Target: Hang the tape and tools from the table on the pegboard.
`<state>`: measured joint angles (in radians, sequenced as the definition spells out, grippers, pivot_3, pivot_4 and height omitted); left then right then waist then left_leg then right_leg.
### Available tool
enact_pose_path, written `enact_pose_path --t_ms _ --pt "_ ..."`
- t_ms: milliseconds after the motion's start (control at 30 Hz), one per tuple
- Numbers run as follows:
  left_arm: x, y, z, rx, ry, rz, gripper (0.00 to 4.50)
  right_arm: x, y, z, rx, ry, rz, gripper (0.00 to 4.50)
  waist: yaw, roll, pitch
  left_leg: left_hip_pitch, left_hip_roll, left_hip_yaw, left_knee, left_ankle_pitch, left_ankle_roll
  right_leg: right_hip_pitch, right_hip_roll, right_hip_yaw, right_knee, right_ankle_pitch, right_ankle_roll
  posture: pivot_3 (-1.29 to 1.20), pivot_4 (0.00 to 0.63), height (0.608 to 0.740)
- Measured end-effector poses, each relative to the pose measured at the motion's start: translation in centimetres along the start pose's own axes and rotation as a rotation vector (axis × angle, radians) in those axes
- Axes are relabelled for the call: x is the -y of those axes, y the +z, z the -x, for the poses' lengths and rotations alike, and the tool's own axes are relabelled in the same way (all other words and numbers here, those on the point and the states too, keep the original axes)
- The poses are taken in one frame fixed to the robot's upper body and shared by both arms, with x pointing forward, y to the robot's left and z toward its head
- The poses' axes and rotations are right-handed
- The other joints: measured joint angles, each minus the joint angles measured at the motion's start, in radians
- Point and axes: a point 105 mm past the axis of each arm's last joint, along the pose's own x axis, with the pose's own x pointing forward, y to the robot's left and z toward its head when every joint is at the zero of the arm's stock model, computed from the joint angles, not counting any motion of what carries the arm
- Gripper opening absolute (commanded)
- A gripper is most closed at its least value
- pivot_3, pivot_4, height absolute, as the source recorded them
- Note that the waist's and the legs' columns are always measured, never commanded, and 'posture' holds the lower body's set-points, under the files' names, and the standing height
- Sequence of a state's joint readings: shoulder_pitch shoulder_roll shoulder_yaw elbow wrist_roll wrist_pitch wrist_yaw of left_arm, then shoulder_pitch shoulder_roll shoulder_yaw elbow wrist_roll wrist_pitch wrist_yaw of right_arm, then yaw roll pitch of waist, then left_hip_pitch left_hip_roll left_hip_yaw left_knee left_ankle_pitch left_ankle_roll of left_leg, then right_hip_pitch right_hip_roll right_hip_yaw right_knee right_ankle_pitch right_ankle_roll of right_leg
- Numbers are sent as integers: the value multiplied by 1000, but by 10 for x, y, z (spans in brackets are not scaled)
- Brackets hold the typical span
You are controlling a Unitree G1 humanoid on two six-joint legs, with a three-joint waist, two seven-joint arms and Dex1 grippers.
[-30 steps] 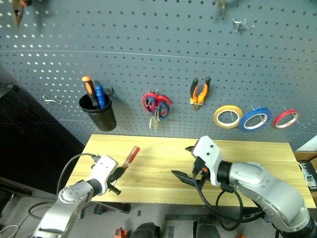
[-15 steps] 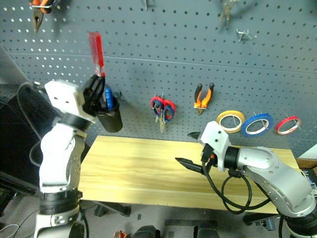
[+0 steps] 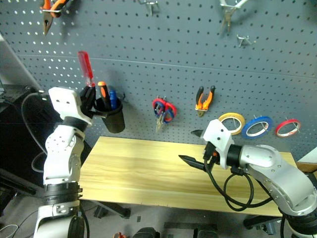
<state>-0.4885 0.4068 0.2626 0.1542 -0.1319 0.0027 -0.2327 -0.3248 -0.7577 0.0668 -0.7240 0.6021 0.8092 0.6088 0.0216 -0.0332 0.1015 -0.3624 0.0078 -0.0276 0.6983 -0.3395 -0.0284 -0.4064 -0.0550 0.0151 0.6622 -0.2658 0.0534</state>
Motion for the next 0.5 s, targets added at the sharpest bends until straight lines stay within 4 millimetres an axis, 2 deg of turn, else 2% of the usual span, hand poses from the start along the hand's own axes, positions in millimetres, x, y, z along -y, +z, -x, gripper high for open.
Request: enact_pose_path --t_ms 100,300,400,500 --pt "4 -7 -1 -8 3 27 2030 0 2 1 3 -5 8 4500 -2 -3 -9 0 0 0 0 0 0 0 0 0 0 0 0 -4 25 740" --pt "14 6 -3 48 17 118 3957 0 2 5 -3 -15 17 4500 -6 -5 -34 0 0 -1 0 0 0 0 0 1 0 0 0 -2 16 740" --pt "18 13 7 59 1 117 3957 2 -2 11 -11 -42 6 4500 -8 -5 -46 2 0 -1 0 0 0 1 0 1 1 0 0 24 13 740" --pt "34 18 18 49 -58 114 3957 8 -8 18 8 -130 -29 4500 -5 -5 -55 3 0 -1 0 -1 1 3 0 2 1 0 0 37 10 740"
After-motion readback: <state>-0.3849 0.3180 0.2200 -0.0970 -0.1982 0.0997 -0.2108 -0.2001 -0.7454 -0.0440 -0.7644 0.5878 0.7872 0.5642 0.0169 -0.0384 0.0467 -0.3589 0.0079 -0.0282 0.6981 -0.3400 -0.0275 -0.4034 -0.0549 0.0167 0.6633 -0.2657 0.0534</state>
